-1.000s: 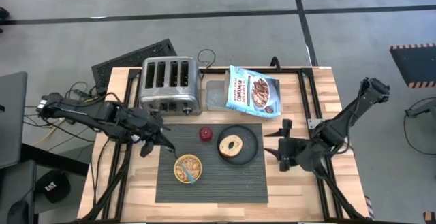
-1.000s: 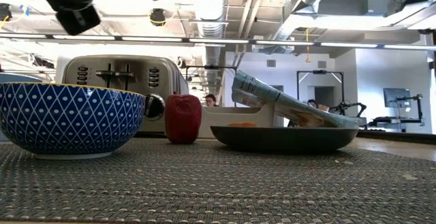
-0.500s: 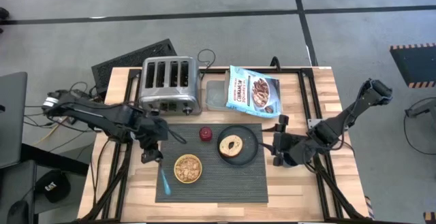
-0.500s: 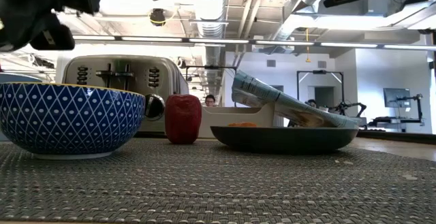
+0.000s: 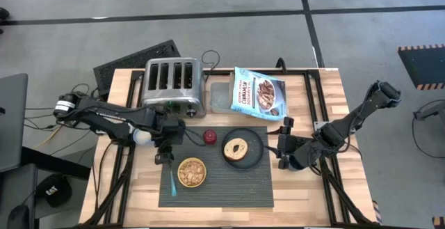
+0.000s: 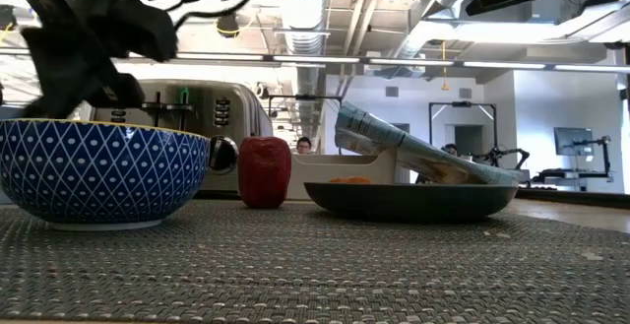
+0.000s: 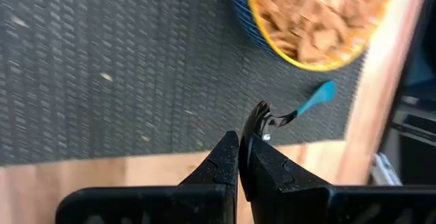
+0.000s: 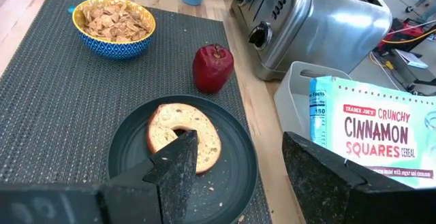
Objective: Arrange a breakfast setting
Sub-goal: Put the blue spoon on the tablemat to the left of the yellow patterned bowl
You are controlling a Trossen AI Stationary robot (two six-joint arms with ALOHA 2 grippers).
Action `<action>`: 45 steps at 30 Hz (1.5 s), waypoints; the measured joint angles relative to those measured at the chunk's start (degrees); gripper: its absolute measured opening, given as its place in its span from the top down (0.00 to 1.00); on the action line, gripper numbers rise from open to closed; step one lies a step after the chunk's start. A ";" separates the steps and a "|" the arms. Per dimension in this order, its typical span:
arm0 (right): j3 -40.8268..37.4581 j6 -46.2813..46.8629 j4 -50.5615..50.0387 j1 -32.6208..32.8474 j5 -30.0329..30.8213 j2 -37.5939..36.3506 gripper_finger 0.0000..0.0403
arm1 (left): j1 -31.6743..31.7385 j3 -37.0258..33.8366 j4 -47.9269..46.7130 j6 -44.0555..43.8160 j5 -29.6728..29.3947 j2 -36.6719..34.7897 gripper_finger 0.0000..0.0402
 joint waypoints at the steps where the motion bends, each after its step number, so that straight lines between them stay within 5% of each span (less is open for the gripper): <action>1: 0.00 0.01 -0.01 0.01 -0.02 0.00 0.39 | 0.56 0.01 0.31 0.64 -0.93 0.44 1.00; 18: 0.03 -0.05 0.16 0.01 -0.11 3.87 0.39 | 3.24 -0.48 3.50 8.00 -10.29 4.97 0.94; 34: 0.01 -0.45 1.30 0.10 -0.07 6.34 0.39 | 3.25 -0.52 5.17 9.86 -18.69 13.99 0.77; 45: 0.01 -0.50 1.44 0.04 -0.07 6.34 0.39 | 3.23 2.56 2.34 9.16 -21.28 13.86 0.64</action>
